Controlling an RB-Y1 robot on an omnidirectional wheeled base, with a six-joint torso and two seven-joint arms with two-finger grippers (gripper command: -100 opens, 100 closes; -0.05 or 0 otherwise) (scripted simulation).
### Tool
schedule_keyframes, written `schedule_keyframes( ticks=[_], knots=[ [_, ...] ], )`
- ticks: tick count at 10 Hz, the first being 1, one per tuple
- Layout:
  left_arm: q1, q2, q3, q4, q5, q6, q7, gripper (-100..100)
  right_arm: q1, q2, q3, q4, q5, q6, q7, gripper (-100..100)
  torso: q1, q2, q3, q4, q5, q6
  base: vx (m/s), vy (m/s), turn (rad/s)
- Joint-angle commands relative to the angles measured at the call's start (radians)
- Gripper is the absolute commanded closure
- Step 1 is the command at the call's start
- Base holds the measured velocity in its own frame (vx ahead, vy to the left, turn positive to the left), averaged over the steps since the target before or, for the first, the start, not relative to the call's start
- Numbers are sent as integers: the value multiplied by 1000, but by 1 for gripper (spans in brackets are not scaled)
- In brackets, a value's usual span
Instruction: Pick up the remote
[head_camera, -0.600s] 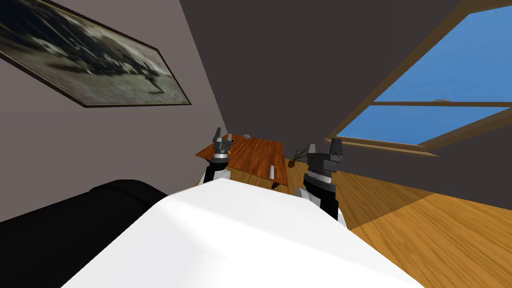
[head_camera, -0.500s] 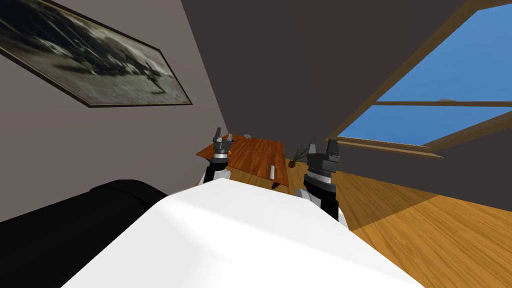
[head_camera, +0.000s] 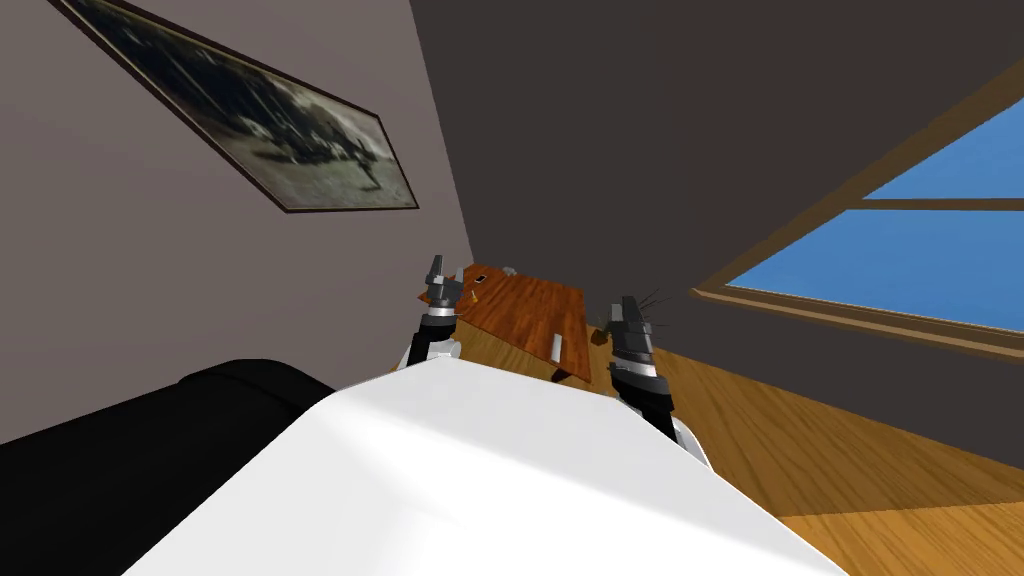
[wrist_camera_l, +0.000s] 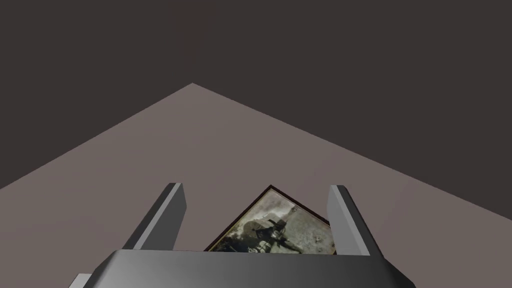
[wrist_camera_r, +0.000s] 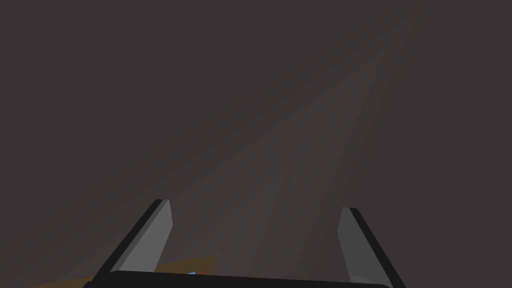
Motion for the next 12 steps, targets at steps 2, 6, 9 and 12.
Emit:
schedule_keyframes(
  ticks=[2, 6, 9, 12],
  knots=[
    [0, 0, 0, 0, 0, 0, 0, 0, 26, -34, -25, 45, 59, -6, 40, -100, 0, 1, 0, 0, 0, 0, -51, 58, 204],
    [0, 0, 0, 0, 0, 0, 0, 0, 88, -80, -72, 155, 170, -29, 131, -100, -2, -2, -1, 0, 0, 0, -30, 35, 292],
    [0, 0, 0, 0, 0, 0, 0, 0, 109, -92, -89, 201, 245, -37, 166, -100, -1, -1, -1, 0, 0, 0, -23, 44, 225],
    [0, 0, 0, 0, 0, 0, 0, 0, 148, -112, -121, 289, 334, -53, 243, -100, -3, -2, -1, 0, -1, 1, -15, 36, 294]
  ],
)
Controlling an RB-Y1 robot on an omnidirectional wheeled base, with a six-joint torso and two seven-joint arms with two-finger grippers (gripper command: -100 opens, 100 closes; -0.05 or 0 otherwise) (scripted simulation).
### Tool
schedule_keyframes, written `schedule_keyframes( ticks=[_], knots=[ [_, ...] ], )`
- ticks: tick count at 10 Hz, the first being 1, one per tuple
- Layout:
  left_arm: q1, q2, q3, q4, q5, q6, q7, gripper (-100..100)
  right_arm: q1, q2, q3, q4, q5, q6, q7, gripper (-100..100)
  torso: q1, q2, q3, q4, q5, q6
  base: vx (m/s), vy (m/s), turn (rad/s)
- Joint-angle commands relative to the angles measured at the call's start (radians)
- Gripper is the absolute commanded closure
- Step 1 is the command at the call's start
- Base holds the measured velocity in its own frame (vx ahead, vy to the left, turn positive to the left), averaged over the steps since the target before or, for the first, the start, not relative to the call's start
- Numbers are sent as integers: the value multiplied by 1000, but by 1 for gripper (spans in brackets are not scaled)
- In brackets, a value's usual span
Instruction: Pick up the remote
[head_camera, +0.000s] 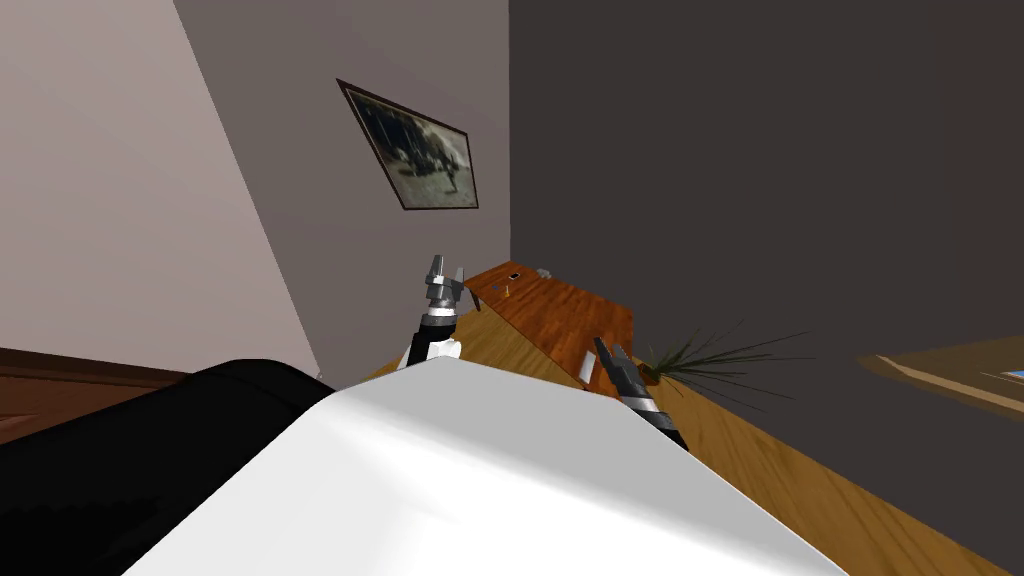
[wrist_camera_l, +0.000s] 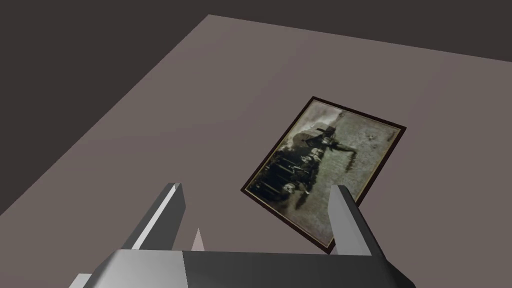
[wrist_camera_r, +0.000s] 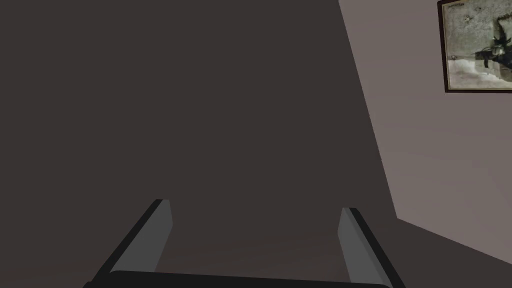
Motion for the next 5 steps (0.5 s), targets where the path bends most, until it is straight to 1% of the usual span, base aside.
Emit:
schedule_keyframes(
  ticks=[1, 2, 3, 4, 5],
  knots=[
    [0, 0, 0, 0, 0, 0, 0, 0, -3, -7, -5, 31, 43, 5, 22, -100, 0, 0, 0, 0, 0, 0, -8, 28, 171],
    [0, 0, 0, 0, 0, 0, 0, 0, 14, -16, -21, 73, 76, -2, 63, -100, -1, -1, 0, 0, 0, 1, -13, 39, 404],
    [0, 0, 0, 0, 0, 0, 0, 0, 14, -16, -21, 82, 101, -2, 63, -100, 0, 0, 0, 0, 0, 0, -7, 21, 164],
    [0, 0, 0, 0, 0, 0, 0, 0, 31, -23, -36, 114, 133, -9, 102, -100, -1, 0, 0, 0, 0, 1, -2, 35, 298],
    [0, 0, 0, 0, 0, 0, 0, 0, 31, -23, -36, 135, 160, -9, 106, -100, -1, -1, 0, 0, 0, 0, -3, 21, 189]
  ],
)
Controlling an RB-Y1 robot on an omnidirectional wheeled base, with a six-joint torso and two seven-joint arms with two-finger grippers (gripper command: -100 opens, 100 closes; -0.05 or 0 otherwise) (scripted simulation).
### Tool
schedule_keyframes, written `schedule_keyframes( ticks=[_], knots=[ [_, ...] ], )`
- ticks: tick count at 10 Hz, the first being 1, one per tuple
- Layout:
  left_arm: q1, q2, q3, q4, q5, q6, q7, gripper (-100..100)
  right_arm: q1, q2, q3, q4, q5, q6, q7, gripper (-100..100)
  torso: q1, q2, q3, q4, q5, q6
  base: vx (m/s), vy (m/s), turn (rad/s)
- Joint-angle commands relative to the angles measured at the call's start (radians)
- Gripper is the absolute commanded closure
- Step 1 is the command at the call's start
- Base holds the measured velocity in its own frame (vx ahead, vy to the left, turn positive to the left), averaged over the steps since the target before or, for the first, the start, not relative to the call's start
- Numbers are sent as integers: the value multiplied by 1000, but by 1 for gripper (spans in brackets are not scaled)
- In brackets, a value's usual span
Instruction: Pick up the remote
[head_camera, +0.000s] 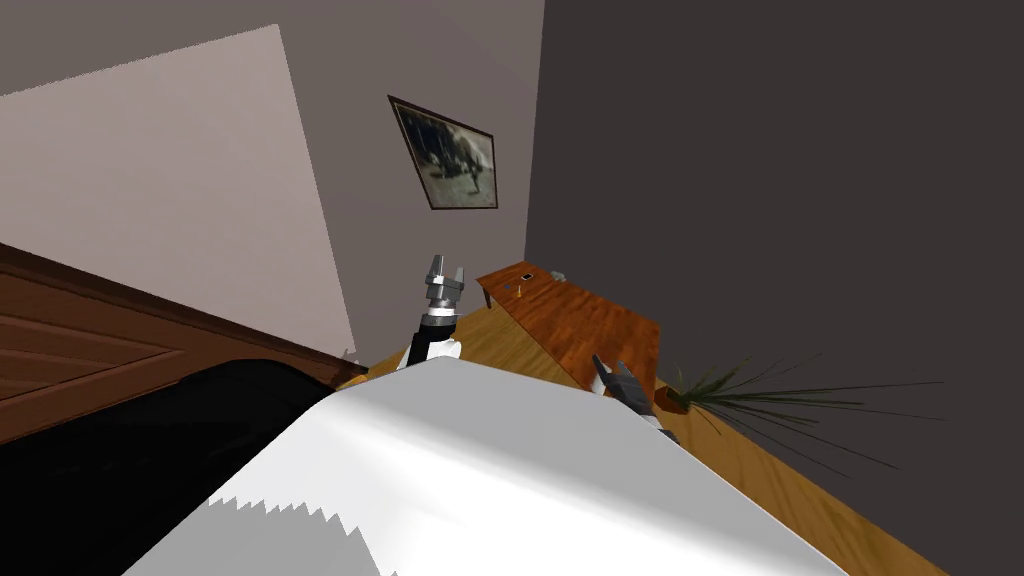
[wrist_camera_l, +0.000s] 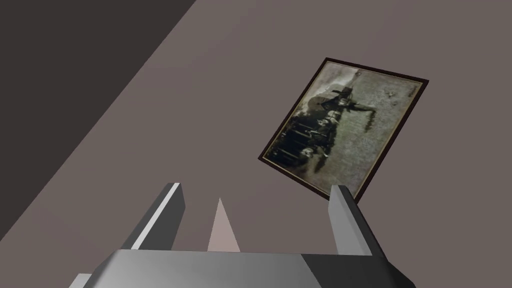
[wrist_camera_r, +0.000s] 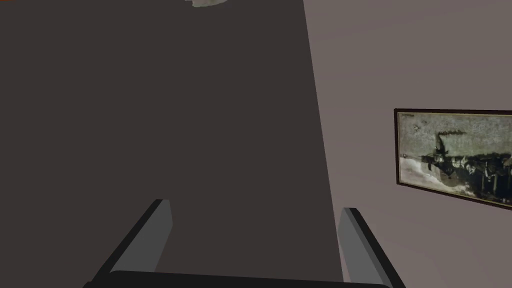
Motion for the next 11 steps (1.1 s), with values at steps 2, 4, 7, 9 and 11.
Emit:
schedule_keyframes(
  ticks=[2, 4, 7, 9, 11],
  knots=[
    [0, 0, 0, 0, 0, 0, 0, 0, 9, -6, -9, 69, 78, 1, 54, -100, 0, 0, 0, 0, 0, -1, -6, 18, 281],
    [0, 0, 0, 0, 0, 0, 0, 0, 22, -12, -22, 118, 137, -5, 100, -100, -1, 0, 0, 0, 0, -1, -2, 14, 284],
    [0, 0, 0, 0, 0, 0, 0, 0, 33, -18, -34, 184, 208, -10, 147, -100, -1, 0, 0, 0, 0, -1, 0, 7, 156],
    [0, 0, 0, 0, 0, 0, 0, 0, 42, -24, -45, 243, 271, -14, 195, -100, -2, 0, 0, 0, 0, -1, 0, 1, 274],
    [0, 0, 0, 0, 0, 0, 0, 0, 48, -30, -54, 297, 334, -18, 243, -100, -2, 0, 0, 0, 0, -1, 1, -5, 262]
  ],
)
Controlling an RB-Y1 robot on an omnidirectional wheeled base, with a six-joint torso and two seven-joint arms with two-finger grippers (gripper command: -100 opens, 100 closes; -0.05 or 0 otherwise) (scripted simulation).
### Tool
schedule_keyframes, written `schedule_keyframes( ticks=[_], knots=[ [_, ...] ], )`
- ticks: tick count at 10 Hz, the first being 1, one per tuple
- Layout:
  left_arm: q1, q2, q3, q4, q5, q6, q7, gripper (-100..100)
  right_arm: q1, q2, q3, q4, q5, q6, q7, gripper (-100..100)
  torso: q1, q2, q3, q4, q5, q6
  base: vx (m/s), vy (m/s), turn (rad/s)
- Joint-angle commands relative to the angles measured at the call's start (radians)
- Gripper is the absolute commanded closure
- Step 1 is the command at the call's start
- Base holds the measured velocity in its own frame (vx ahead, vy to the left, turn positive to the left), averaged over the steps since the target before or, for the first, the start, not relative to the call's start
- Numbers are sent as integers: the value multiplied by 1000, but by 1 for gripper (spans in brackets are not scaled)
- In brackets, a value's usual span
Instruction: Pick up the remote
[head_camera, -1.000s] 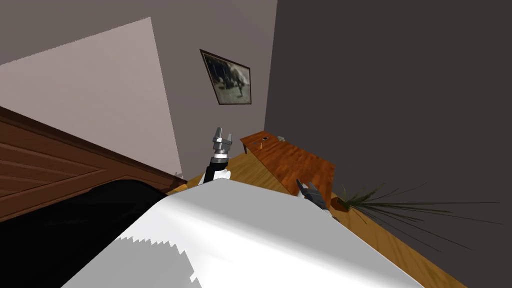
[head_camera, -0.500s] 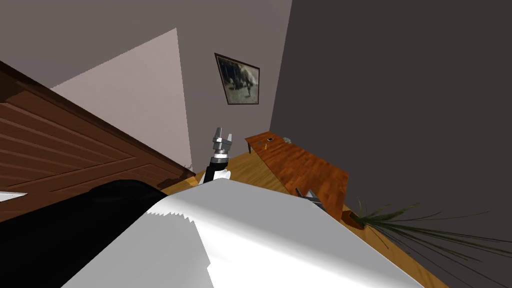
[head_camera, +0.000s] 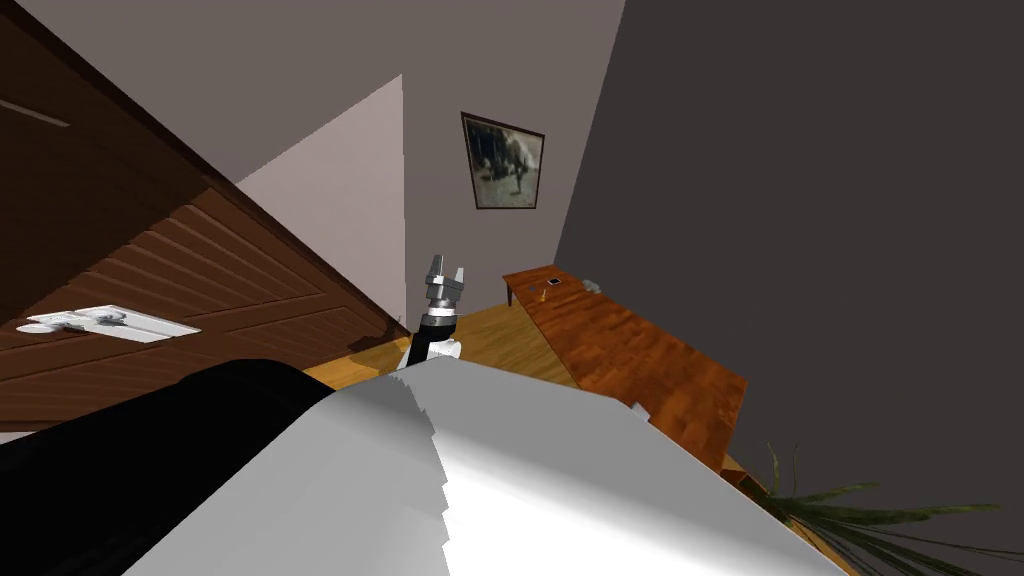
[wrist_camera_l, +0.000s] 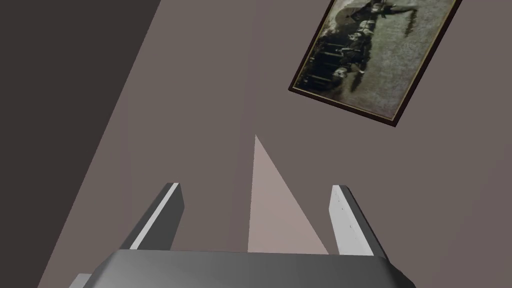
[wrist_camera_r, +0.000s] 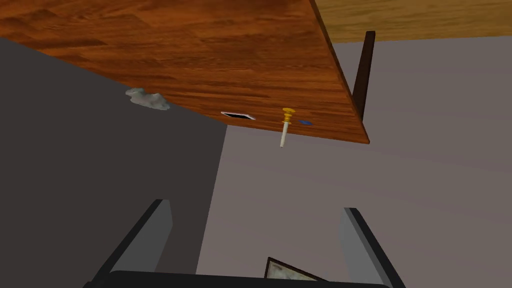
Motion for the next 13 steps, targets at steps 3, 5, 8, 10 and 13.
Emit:
schedule_keyframes(
  ticks=[3, 5, 8, 10, 13],
  knots=[
    [0, 0, 0, 0, 0, 0, 0, 0, 2, -13, -11, 84, 82, -4, 57, -100, 0, 0, 0, 0, 0, 0, 1, -10, 169],
    [0, 0, 0, 0, 0, 0, 0, 0, 3, -19, -18, 144, 143, -6, 106, -100, 0, 0, 0, 0, 0, -1, 0, -11, 258],
    [0, 0, 0, 0, 0, 0, 0, 0, -2, -34, -28, 257, 228, -8, 203, -100, -1, 0, 0, 0, 0, 0, 1, -22, 257],
    [0, 0, 0, 0, 0, 0, 0, 0, -2, -34, -28, 264, 264, -8, 203, -100, -1, -1, 0, 0, 0, 0, 3, -22, 66],
    [0, 0, 0, 0, 0, 0, 0, 0, -18, -50, -31, 364, 357, -7, 296, -100, -1, 0, 0, 0, 0, 0, 0, -29, 239]
  ],
)
